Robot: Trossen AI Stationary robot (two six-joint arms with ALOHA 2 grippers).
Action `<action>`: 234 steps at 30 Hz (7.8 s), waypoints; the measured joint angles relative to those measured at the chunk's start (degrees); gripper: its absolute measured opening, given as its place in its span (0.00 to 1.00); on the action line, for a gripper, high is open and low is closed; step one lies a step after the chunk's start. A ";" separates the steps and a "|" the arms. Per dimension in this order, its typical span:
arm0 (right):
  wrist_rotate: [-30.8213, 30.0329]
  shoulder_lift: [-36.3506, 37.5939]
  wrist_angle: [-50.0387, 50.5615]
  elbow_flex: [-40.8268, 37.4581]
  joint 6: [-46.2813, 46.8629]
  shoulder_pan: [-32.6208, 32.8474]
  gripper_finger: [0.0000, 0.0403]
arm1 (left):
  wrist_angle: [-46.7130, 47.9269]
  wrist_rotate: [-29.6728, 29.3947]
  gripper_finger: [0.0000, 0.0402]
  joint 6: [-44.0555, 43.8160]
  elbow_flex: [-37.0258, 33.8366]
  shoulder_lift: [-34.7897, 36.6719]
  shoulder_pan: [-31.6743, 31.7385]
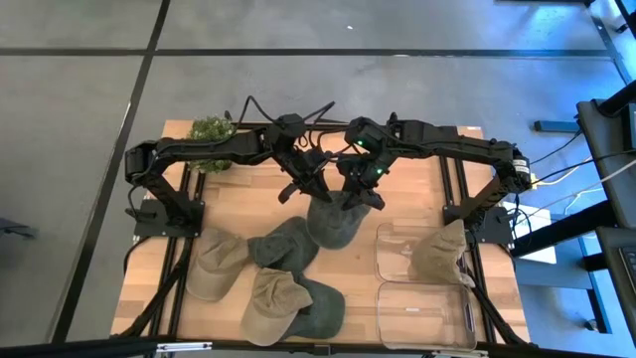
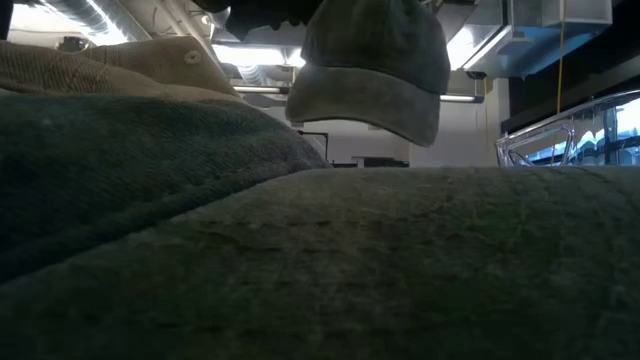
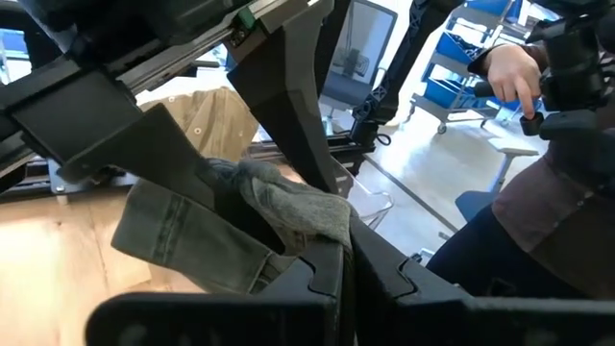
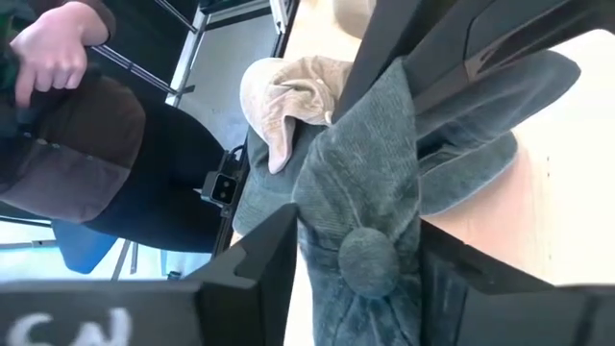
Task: Pick & Place hat
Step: Put the top black cap into the bottom transparent bin
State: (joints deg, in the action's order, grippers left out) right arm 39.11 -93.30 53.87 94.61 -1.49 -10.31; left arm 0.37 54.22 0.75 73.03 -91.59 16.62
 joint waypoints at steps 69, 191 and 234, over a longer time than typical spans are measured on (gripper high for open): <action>-42.53 5.74 28.03 25.97 97.11 48.89 0.07 | -1.47 -18.79 0.23 2.45 0.00 0.28 1.16; -40.63 -2.64 36.09 12.26 126.14 68.20 0.61 | -3.43 -26.05 0.23 -2.56 -0.02 0.33 -7.39; -47.88 -4.89 7.20 -6.80 65.35 62.42 0.61 | 4.70 -26.07 0.24 -3.02 -0.04 0.35 -8.83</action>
State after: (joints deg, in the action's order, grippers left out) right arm -8.77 -98.19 61.07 87.81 63.86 52.11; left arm 5.07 28.14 -2.26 72.99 -91.24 7.79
